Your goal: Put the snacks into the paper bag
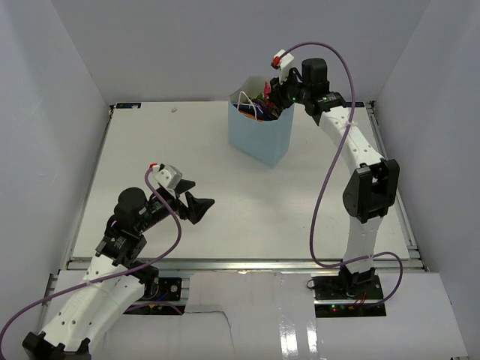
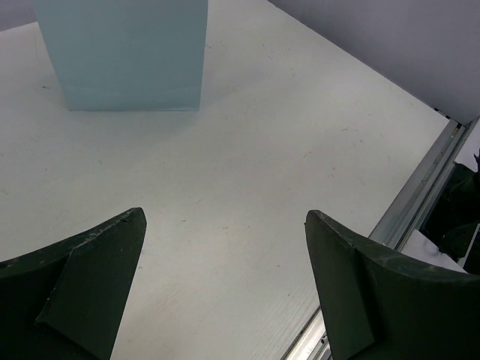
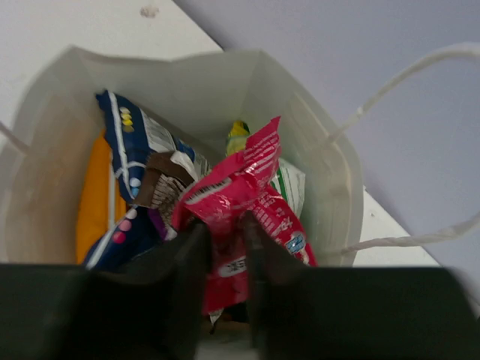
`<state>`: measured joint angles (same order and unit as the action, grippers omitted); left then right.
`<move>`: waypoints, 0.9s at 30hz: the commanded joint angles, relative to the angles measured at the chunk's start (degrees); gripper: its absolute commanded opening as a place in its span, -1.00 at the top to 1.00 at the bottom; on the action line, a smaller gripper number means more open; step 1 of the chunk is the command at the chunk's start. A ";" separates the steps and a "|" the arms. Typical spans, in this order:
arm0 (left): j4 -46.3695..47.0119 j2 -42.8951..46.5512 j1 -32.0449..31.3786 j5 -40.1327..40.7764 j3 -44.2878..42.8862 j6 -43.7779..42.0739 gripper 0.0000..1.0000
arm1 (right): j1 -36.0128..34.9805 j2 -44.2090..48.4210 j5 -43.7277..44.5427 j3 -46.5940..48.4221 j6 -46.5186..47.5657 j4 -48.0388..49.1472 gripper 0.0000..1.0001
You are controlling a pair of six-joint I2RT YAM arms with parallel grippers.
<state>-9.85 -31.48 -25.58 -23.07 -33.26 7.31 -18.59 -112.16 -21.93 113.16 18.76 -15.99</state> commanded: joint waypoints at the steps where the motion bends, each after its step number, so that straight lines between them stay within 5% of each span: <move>1: 0.88 -0.42 0.45 0.04 0.12 -0.37 -0.96 | -0.13 1.50 3.31 0.58 -0.40 1.40 0.26; 10: 0.88 -0.60 0.62 -0.31 0.03 -0.19 -0.96 | -0.04 16.76 -0.65 -8.21 -4.70 -0.53 -0.82; 15: 0.97 -0.95 0.62 -1.36 -0.14 -0.02 -0.96 | 1.45 30.22 -2.85 -24.11 -5.93 -0.62 -0.96; 19: 1.06 -0.51 0.62 -1.72 -0.14 0.25 -0.96 | 3.03 44.00 -2.15 -37.55 -5.67 -1.23 -0.81; 27: 0.79 0.46 0.62 1.36 -0.14 1.39 -0.96 | 3.82 65.82 12.70 -62.17 -8.83 -2.55 -0.80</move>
<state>-9.85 -31.57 -25.23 -22.90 -33.26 8.01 -15.00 -51.22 -15.18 54.11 12.10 -18.52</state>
